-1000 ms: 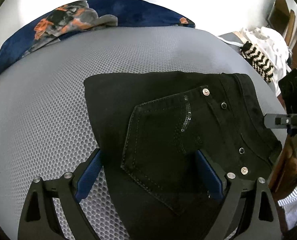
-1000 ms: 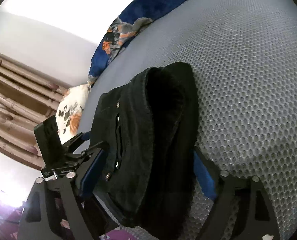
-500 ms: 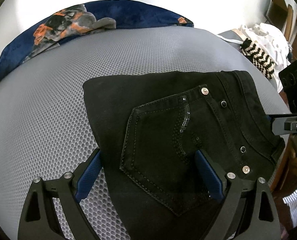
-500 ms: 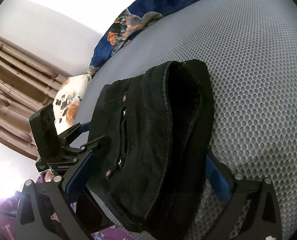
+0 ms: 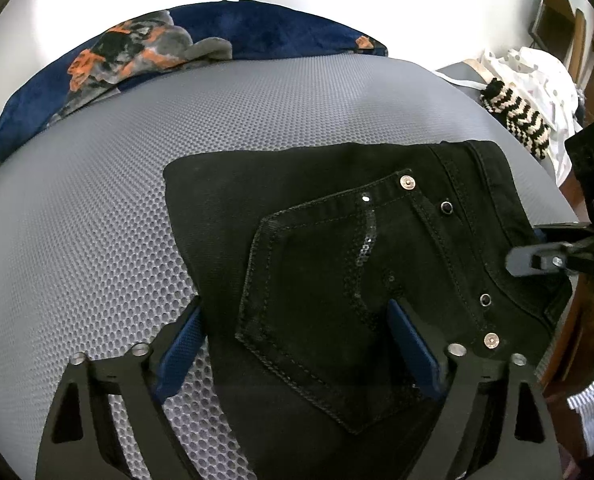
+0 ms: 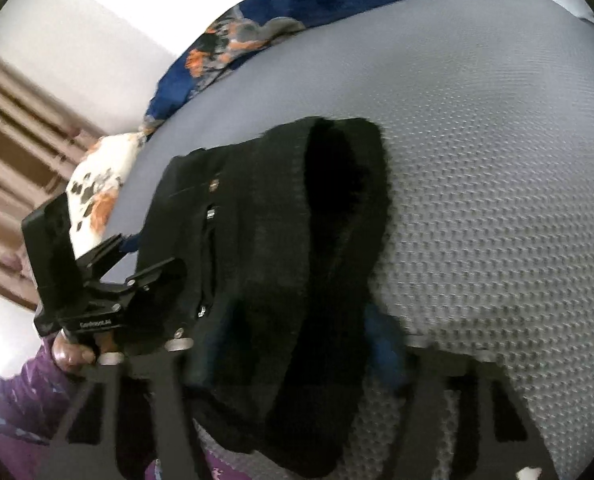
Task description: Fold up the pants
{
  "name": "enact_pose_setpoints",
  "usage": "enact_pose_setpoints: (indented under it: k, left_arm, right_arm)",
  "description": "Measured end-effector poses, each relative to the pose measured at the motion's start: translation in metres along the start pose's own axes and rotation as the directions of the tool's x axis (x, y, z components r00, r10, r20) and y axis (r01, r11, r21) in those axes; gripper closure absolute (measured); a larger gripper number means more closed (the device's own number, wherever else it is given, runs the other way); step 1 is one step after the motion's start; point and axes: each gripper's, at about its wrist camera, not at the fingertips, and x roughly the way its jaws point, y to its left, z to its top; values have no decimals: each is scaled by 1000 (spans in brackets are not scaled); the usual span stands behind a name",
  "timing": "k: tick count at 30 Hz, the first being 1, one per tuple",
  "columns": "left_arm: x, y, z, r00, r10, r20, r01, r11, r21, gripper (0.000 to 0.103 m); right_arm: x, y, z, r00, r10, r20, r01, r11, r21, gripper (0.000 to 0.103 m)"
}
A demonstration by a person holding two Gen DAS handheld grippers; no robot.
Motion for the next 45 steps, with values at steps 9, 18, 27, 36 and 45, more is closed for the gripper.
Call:
enact_pose_setpoints:
  k: [9,18,27,36,45]
  left_arm:
    - [-19,29,-4,997,-41,68,52,986,-161,70]
    - [-61,125,38,986,27,164,22,956,-291,77]
    - [-53,278,105,949,258,181,-170,903,-394,74]
    - [-55,346,75,870,469,153,-335,789,-516,40]
    - [-143,332,32,833,501,233,-312,775,-550,6]
  right_arm:
    - [-3,39,12,994,97,55,-99,994,37,77]
    - [43,128,93,961,259,97,-250,964,-94,78]
    - [175,171,213,956,271,112,-257,958,-124,79]
    - [150,209,174,943,-18,331,95,972,-216,64]
    - [108,282,106,915,73,398,81,930,-358,31]
